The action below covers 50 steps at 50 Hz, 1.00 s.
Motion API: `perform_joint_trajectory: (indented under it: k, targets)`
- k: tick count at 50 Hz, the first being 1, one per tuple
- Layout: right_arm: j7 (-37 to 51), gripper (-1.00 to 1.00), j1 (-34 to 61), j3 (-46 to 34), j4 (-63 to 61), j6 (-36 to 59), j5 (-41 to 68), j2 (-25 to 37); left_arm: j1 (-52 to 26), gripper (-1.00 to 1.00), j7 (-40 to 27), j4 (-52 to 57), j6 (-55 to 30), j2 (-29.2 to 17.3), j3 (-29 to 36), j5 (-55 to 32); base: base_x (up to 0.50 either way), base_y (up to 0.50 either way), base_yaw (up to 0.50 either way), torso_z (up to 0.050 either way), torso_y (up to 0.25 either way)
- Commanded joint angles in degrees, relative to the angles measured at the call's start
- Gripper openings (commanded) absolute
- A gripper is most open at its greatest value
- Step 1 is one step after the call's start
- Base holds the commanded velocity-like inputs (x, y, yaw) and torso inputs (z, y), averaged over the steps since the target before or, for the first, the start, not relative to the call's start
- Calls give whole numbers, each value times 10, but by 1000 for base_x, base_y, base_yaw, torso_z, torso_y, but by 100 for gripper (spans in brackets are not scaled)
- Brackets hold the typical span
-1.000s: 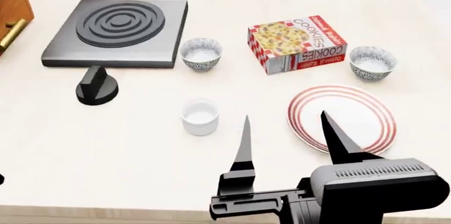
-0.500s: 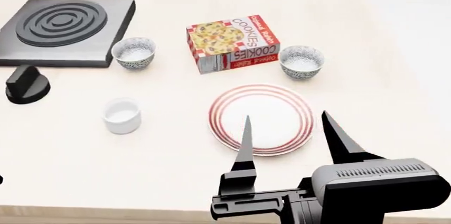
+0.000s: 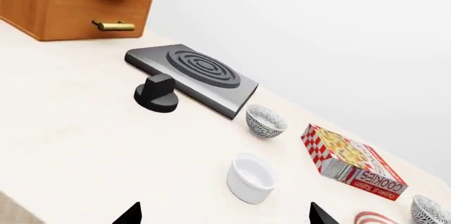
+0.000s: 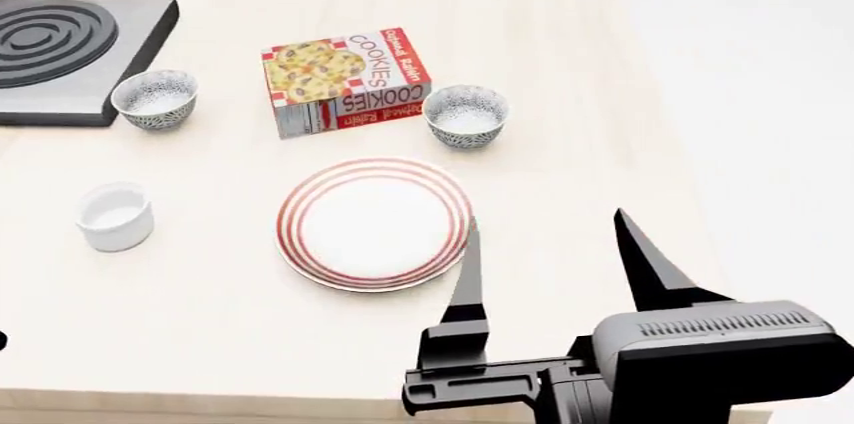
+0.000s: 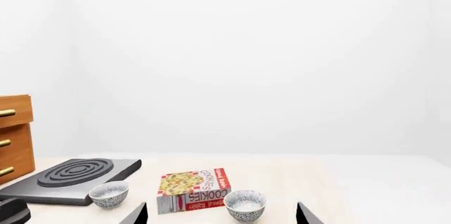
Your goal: Pick the akita bowl next to the plate and place it on the plate.
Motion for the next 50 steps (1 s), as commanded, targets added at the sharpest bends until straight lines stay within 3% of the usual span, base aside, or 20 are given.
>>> perform_joint_trajectory:
  k: [1, 19, 50]
  targets:
    - [-4, 100, 0, -12, 3, -6, 5, 8, 0, 100, -1, -3, 4, -3, 2, 0, 47, 0, 0, 0, 0]
    - [-4, 100, 2, -22, 8, 2, 15, 16, 0, 100, -6, -2, 3, -6, 6, -5, 233, 0, 0, 0, 0]
    - [8, 100, 4, -24, 8, 2, 28, 25, 2, 100, -10, -5, 10, -10, 12, -9, 489, 0, 0, 0, 0]
